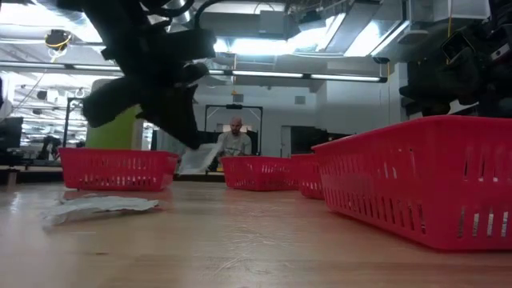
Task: Pick & Place First Aid Supplies
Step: Put the gray towelette pack into the red container
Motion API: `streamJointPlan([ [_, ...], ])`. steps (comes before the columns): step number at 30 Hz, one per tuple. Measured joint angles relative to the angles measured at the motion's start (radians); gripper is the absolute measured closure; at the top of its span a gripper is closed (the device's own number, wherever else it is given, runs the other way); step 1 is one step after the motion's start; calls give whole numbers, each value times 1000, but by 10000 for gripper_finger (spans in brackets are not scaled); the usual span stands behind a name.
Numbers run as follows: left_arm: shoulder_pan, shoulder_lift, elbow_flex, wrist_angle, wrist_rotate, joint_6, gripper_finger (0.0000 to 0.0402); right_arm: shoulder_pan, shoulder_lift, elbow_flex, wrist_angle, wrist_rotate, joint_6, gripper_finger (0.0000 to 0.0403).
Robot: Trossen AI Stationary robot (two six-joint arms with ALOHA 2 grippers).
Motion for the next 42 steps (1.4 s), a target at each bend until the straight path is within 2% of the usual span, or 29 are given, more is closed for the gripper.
streamJointPlan([
  [7,5,0,29,3,-144,-62,400,0,0,0,0,0,-1,276],
  [13,0,0,53,85,-125,16,399,0,0,0,0,0,-1,276],
  [17,-6,0,53,177,-44,136,400,0,0,0,0,0,0,276],
  [21,-6,0,52,259,162,229,400,0,0,0,0,0,0,276],
  [26,0,0,52,394,595,388,399,0,0,0,0,0,0,276],
  [29,11,0,52,465,819,426,400,0,0,0,0,0,-1,276],
  [37,41,0,52,694,1354,349,400,0,0,0,0,0,0,276],
  [39,44,0,52,756,1452,310,400,0,0,0,0,0,-1,276],
  [42,44,0,52,816,1520,267,399,0,0,0,0,0,0,276],
])
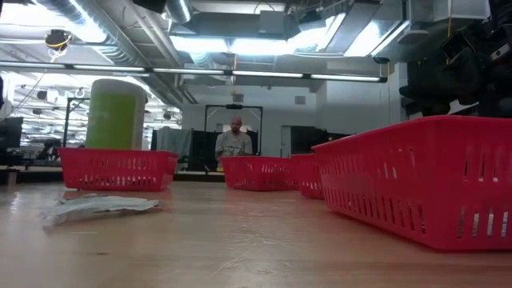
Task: Pick & Place First Aid Supplies
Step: Put the gray towelette pack into the red container
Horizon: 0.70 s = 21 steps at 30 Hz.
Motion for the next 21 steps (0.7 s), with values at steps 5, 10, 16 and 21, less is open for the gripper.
streamJointPlan([
  [5,0,0,0,14,15,-24,400,0,0,0,0,0,0,276],
  [10,29,0,0,-28,-96,-113,400,0,0,0,0,0,0,276],
  [16,98,0,0,-205,-316,-204,399,0,0,0,0,0,0,276],
  [21,135,0,0,-366,-570,-237,400,0,0,0,0,0,0,276],
])
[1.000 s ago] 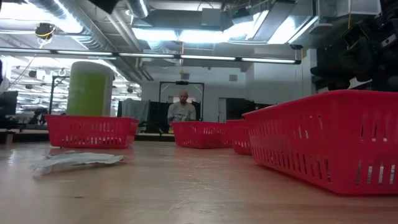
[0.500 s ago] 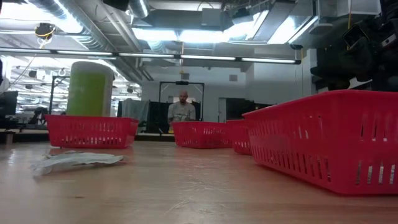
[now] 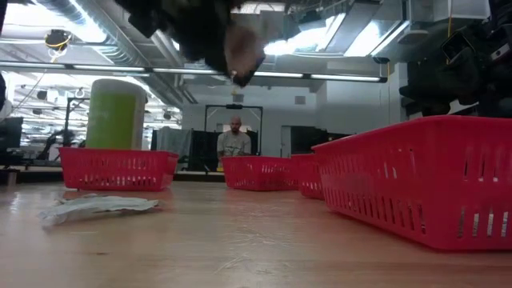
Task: Pick & Place First Aid Supplies
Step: Put the gray towelette pack into the red container
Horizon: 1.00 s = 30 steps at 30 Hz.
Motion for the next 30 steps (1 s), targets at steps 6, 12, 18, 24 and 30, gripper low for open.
streamJointPlan([
  [6,20,0,0,-138,-319,-78,400,0,0,0,0,0,-1,276],
  [12,37,0,0,-255,-549,-147,399,0,0,0,0,0,-1,276],
  [18,46,-23,0,-347,-567,-177,399,0,0,0,0,0,-1,276],
  [24,46,-105,0,-432,-641,-176,400,0,0,0,0,0,-1,276],
  [30,46,-189,0,-604,-808,-219,400,0,0,0,0,0,-1,276],
])
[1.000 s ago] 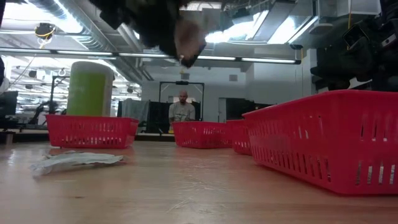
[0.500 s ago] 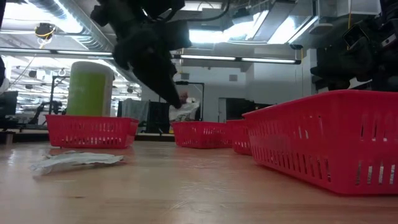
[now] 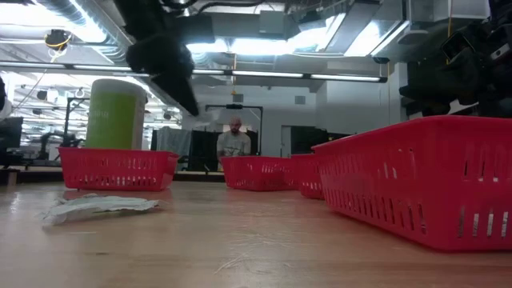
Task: Pick & Place First Aid Supplies
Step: Put the gray towelette pack into the red container
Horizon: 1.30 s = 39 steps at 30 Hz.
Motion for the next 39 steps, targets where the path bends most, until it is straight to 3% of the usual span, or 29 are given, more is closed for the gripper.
streamJointPlan([
  [7,0,-44,0,-212,-41,-95,399,0,0,0,0,0,0,276],
  [15,0,-45,-5,-398,-173,-146,397,0,0,0,0,0,0,276],
  [26,0,-45,-5,-420,-148,-182,396,0,0,0,0,0,1,276],
  [39,0,-45,-5,-420,-102,-202,322,0,0,0,0,0,0,276],
])
